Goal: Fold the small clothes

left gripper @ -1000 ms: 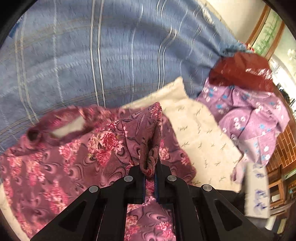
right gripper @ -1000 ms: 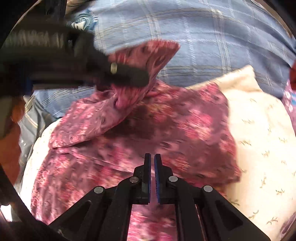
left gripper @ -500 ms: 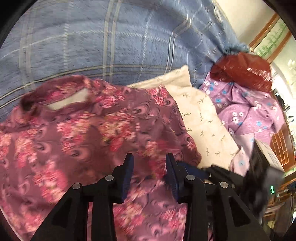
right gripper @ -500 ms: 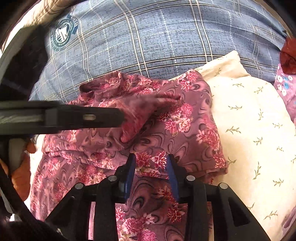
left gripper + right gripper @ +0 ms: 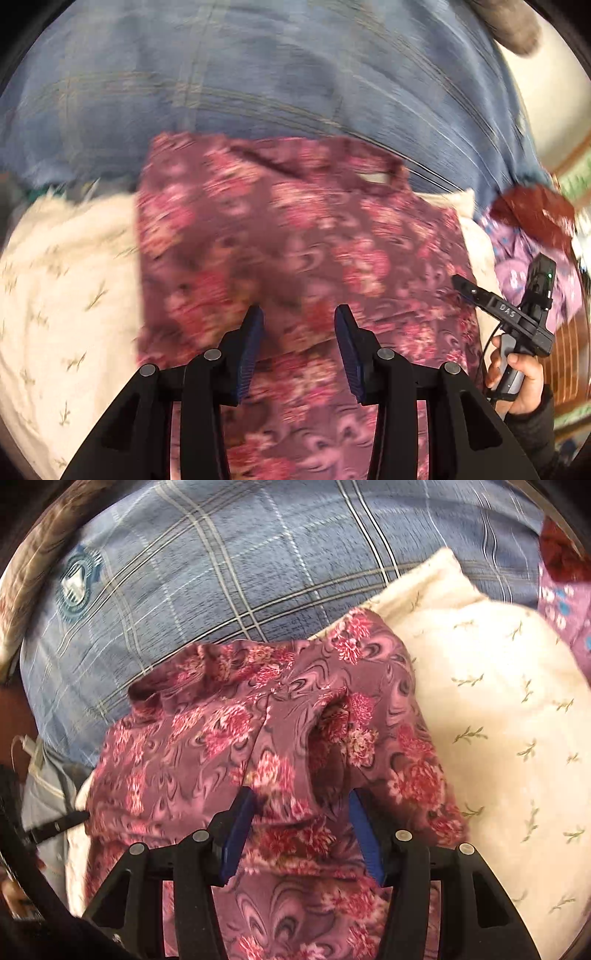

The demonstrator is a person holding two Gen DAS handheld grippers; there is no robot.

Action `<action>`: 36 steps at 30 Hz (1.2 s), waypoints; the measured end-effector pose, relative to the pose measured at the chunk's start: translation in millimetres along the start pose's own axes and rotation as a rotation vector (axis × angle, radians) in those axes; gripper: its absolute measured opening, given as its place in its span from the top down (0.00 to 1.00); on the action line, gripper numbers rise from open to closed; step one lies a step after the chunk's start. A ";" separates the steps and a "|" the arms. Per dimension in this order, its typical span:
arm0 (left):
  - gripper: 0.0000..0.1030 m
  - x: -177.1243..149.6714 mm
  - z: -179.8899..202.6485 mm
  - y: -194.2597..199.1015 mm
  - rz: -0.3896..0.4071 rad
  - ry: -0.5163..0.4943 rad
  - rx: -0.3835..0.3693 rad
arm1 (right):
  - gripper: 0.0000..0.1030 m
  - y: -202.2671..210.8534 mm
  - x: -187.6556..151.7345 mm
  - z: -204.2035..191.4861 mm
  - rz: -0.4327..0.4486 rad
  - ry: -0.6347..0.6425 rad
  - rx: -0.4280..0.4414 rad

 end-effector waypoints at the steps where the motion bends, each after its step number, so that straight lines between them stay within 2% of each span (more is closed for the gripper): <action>1: 0.62 -3.5 -7.1 0.0 0.000 0.016 -0.001 | 0.52 -1.1 1.5 0.4 0.001 -0.007 0.003; 3: 0.62 -9.0 -11.5 -5.4 -0.004 0.034 -0.006 | 0.69 -2.5 4.5 -2.8 0.007 -0.004 0.003; 4: 0.62 -11.2 -13.2 -4.4 -0.007 0.037 -0.011 | 0.91 -3.7 5.1 -5.9 0.003 0.009 -0.004; 5: 0.62 -13.3 -10.7 -8.8 -0.009 0.036 -0.017 | 0.95 -3.8 4.6 -9.3 0.002 0.028 -0.007; 9: 0.62 -16.4 1.3 -17.5 -0.006 0.001 -0.013 | 0.95 11.6 1.9 -30.3 0.072 0.157 -0.123; 12: 0.62 -11.9 -0.6 -13.3 -0.005 0.001 -0.024 | 0.95 29.2 4.9 -30.6 0.125 0.154 -0.174; 14: 0.62 -14.6 -4.1 -9.7 -0.013 -0.003 -0.018 | 0.95 33.3 8.5 -23.2 0.150 0.145 -0.261; 15: 0.62 -14.9 -8.0 -5.8 -0.018 -0.006 -0.013 | 0.95 31.7 10.1 -20.2 0.149 0.140 -0.280; 19: 0.62 -16.6 -6.6 -24.6 -0.050 -0.010 0.004 | 0.95 -2.6 9.4 4.7 0.050 0.112 -0.320; 21: 0.62 -16.9 -5.4 -26.5 -0.048 -0.026 0.020 | 0.94 -12.2 5.6 2.7 0.059 0.139 -0.354; 22: 0.62 -17.4 -3.7 -25.6 -0.047 -0.038 0.030 | 0.90 -11.3 5.2 -0.4 0.067 0.148 -0.367; 24: 0.62 -18.0 -0.7 -22.4 -0.048 -0.050 0.035 | 0.82 -4.5 5.0 -5.5 0.082 0.143 -0.364; 25: 0.62 -18.8 -0.7 -17.7 -0.044 -0.053 0.034 | 0.70 -1.0 4.7 -6.3 0.086 0.141 -0.354; 26: 0.62 -19.7 -0.6 -14.9 -0.039 -0.053 0.033 | 0.66 4.3 3.8 -7.5 0.093 0.140 -0.337; 36: 0.61 -52.2 -10.2 31.6 0.003 -0.046 0.000 | 0.64 44.4 -24.7 -16.0 0.098 0.146 -0.233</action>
Point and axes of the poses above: each gripper's, at about its wrist camera, not at the fingertips, and y roughly against the way its jaws point, z to its right, x to its top, the point moved 3 cm from there along -y, roughly the way its jaws point, and after that the axes turned 9 degrees about -z, right-handed, at the moved point
